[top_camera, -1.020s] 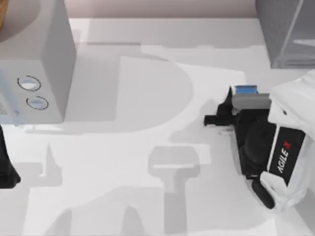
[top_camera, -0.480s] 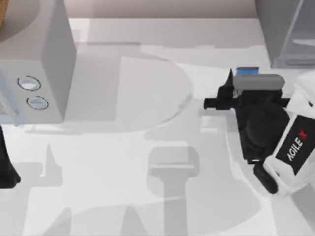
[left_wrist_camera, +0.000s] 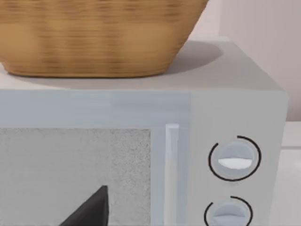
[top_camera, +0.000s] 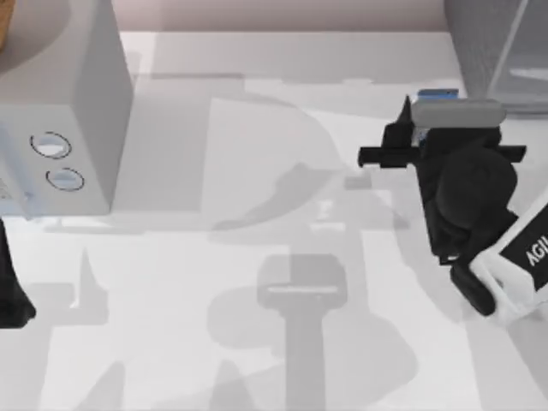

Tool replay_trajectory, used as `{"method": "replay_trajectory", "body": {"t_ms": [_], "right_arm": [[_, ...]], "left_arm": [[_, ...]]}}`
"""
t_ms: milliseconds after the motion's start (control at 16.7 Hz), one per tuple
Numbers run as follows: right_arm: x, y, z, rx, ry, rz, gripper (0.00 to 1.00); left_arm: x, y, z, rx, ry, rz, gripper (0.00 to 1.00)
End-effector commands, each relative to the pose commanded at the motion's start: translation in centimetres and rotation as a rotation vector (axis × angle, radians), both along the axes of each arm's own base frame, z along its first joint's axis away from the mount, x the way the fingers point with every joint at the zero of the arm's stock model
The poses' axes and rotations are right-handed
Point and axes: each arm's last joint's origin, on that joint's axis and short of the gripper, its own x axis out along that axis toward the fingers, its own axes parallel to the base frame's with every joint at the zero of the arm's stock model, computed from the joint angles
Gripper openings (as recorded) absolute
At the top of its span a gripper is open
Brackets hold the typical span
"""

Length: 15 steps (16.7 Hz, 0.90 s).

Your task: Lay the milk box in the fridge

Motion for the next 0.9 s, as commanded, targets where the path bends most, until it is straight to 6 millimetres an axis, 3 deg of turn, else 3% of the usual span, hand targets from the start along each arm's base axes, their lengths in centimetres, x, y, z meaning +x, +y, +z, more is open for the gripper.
{"method": "replay_trajectory", "body": {"t_ms": [660,900], "right_arm": [[-0.8,-0.4,6.2,0.006,-0.007,-0.001,0.0],[-0.9,-0.4,6.7,0.006,-0.008,-0.001,0.0]], "left_arm": [[0.0,0.0,0.0,0.0,0.0,0.0,1.0],[0.0,0.0,0.0,0.0,0.0,0.0,1.0]]}}
